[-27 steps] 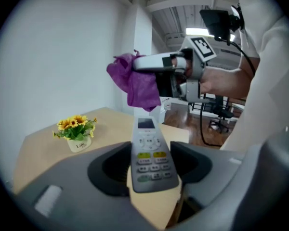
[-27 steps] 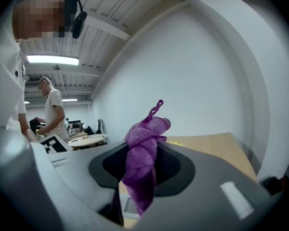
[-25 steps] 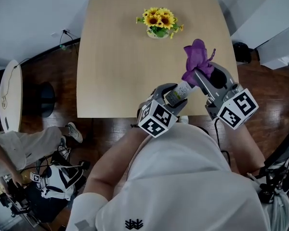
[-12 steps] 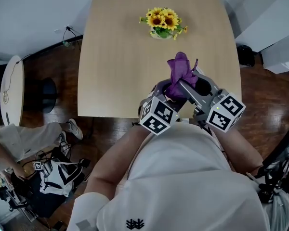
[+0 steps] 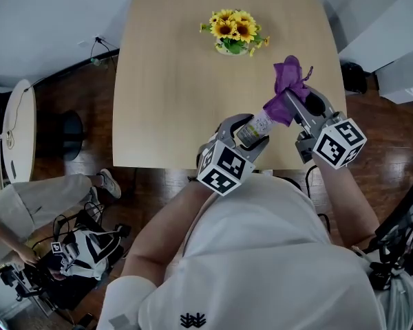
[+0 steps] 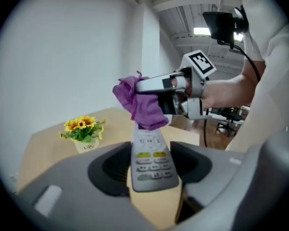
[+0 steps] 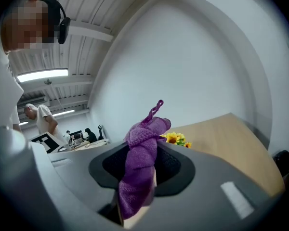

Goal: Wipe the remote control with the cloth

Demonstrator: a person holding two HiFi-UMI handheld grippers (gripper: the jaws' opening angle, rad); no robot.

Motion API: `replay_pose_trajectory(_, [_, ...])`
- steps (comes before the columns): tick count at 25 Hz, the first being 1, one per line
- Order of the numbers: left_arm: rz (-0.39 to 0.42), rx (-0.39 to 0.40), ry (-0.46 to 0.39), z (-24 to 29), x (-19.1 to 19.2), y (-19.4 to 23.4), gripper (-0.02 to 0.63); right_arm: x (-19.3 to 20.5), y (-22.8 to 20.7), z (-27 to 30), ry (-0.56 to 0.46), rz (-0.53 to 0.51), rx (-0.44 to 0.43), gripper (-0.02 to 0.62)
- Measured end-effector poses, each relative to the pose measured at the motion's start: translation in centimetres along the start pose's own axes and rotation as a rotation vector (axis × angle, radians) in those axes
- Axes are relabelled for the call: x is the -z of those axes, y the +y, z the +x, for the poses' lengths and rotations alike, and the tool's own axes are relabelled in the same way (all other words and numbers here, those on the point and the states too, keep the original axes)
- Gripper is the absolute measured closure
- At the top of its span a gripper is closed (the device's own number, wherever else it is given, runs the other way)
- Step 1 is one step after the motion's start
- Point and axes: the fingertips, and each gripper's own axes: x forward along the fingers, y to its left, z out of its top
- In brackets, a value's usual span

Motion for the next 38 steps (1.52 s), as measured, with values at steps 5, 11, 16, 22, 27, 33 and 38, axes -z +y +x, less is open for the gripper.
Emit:
replay_pose_trajectory(5, [0.001,0.004,0.007,-0.1,0.0,-0.2,0.333,-0.8,-2.9,-0.8,-0.015,-0.010,0.073,0.468])
replay_pose_trajectory(11, [0.005,0.003,0.004,-0.3,0.3,-0.4,0.333,-2.5,-2.9,-1.7,-0.044,-0.061,0.091,0.468])
replay_pose_trajectory(16, [0.007,0.003,0.005,-0.5,0.7,-0.5,0.334,-3.7,2.0,-1.8,-0.069,-0.063,-0.003,0.468])
replay_pose_trajectory(22, [0.020,0.003,-0.007,-0.5,0.5,-0.5,0.334,-2.4,10.4,-0.4,-0.064,0.058,-0.208,0.468])
replay_pose_trajectory(27, [0.030,-0.009,-0.028,-1.6,0.1,-0.6,0.334,0.5,14.1,0.4,-0.012,0.156,-0.269,0.468])
replay_pose_trajectory(33, [0.035,-0.005,-0.043,-3.6,0.7,-1.1,0.334,2.0,12.5,0.4,-0.016,0.122,-0.162,0.468])
replay_pose_trajectory(38, [0.034,0.013,-0.037,-4.3,1.6,-1.4,0.334,2.2,9.8,-0.2,-0.026,0.099,-0.070,0.468])
